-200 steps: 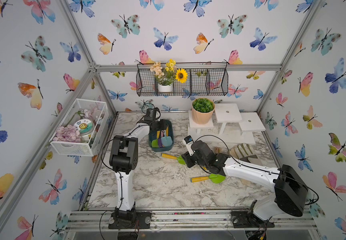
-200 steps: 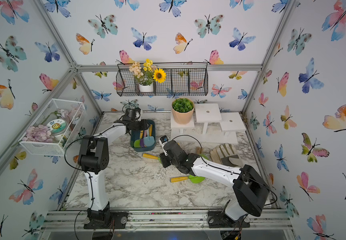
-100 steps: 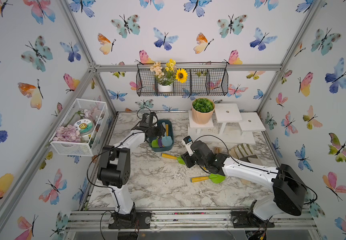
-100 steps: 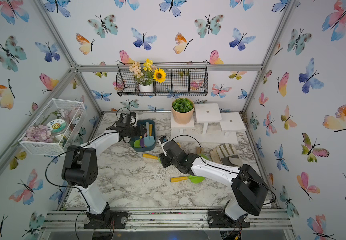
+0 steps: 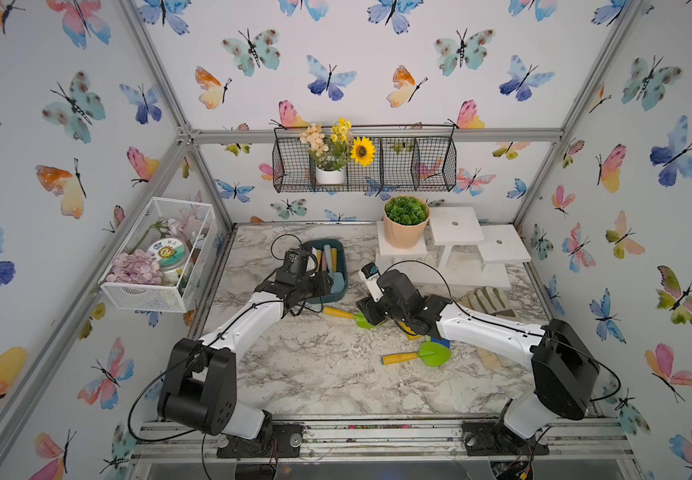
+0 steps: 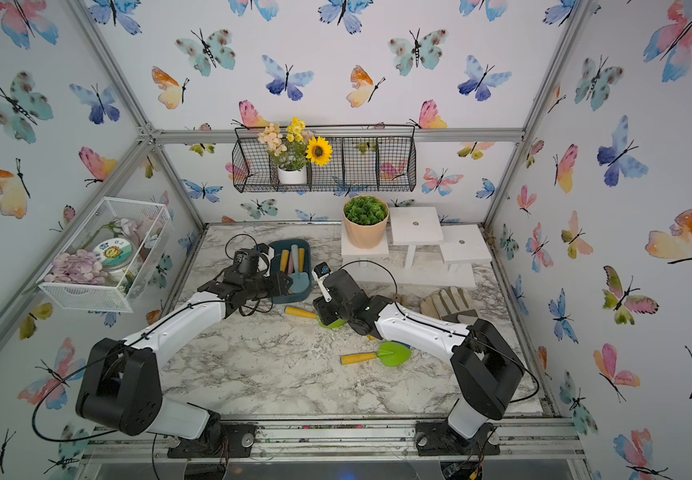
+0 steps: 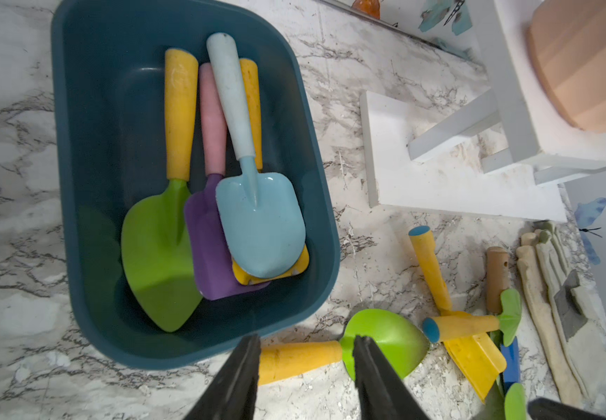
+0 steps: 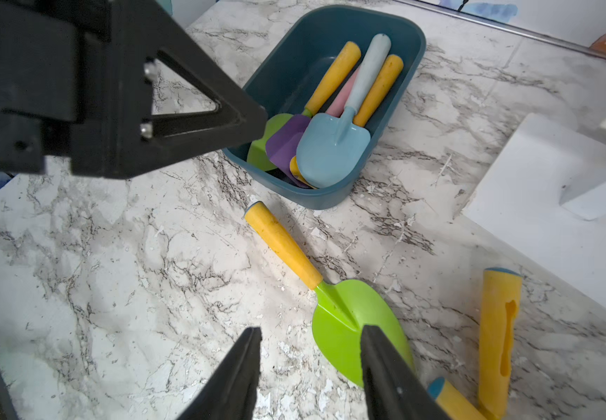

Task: Put the shovel into the storage box
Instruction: Place the shovel in the storage box, then pick up the shovel from the center of the board.

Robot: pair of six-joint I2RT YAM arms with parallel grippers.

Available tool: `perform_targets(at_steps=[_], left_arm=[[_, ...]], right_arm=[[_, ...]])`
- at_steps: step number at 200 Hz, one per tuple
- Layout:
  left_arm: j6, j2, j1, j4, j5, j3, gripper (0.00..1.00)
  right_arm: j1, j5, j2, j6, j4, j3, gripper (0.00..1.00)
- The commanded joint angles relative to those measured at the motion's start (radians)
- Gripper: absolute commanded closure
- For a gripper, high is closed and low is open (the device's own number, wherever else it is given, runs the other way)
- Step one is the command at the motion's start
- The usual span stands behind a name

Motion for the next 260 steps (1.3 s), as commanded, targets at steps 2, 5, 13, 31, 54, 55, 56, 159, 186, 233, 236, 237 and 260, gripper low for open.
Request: perform_targets(at_steps=[2, 5, 13, 31, 54, 55, 56, 159, 186, 233, 236, 237, 260], left_arm=[[-0.014, -0.071, -0.032, -0.003, -0.068, -0.047, 0.52], [-0.015, -0.077, -0.036, -0.005, -0.071, -0.052, 0.52], [-0.020, -0.090, -0.044, -0.004, -0.076, -0.070, 0.52], [-0.034, -0.127, -0.064, 0.001, -0.085, -0.108, 0.52], [-0.053, -0.183, -0.095, 0.013, -0.096, -0.157, 0.51], [-0.054, -0.186, -0.095, 0.014, -0.096, -0.159, 0.51], [-0.055, -0.188, -0.096, 0.015, -0.096, -0.161, 0.51], [-0.118, -0.313, -0.182, 0.024, -0.115, -0.284, 0.42], [-0.123, -0.325, -0.184, 0.034, -0.127, -0.303, 0.43], [-0.133, -0.294, -0.183, 0.079, -0.101, -0.326, 0.43], [-0.130, -0.290, -0.183, 0.079, -0.102, -0.323, 0.43], [-0.129, -0.288, -0.183, 0.078, -0.102, -0.322, 0.43], [-0.114, -0.263, -0.184, 0.082, -0.106, -0.302, 0.43]], right_arm=[[-0.010, -0.024, 0.012, -0.012, -0.034, 0.023, 0.49], [-0.010, -0.024, 0.011, -0.012, -0.038, 0.023, 0.49], [-0.011, -0.022, 0.007, -0.013, -0.046, 0.019, 0.48], [-0.019, -0.013, -0.010, -0.014, -0.063, 0.004, 0.46], [-0.030, -0.009, -0.038, -0.022, -0.097, -0.023, 0.44], [-0.031, -0.009, -0.039, -0.022, -0.097, -0.025, 0.44], [-0.031, -0.009, -0.040, -0.022, -0.099, -0.026, 0.44], [-0.085, -0.037, -0.144, -0.063, -0.257, -0.138, 0.32], [-0.102, -0.042, -0.147, -0.081, -0.300, -0.152, 0.30], [-0.121, -0.048, -0.137, -0.137, -0.387, -0.146, 0.30], [-0.123, -0.047, -0.136, -0.137, -0.391, -0.148, 0.30], [-0.123, -0.048, -0.135, -0.137, -0.392, -0.149, 0.30], [-0.130, -0.058, -0.125, -0.143, -0.408, -0.164, 0.30]])
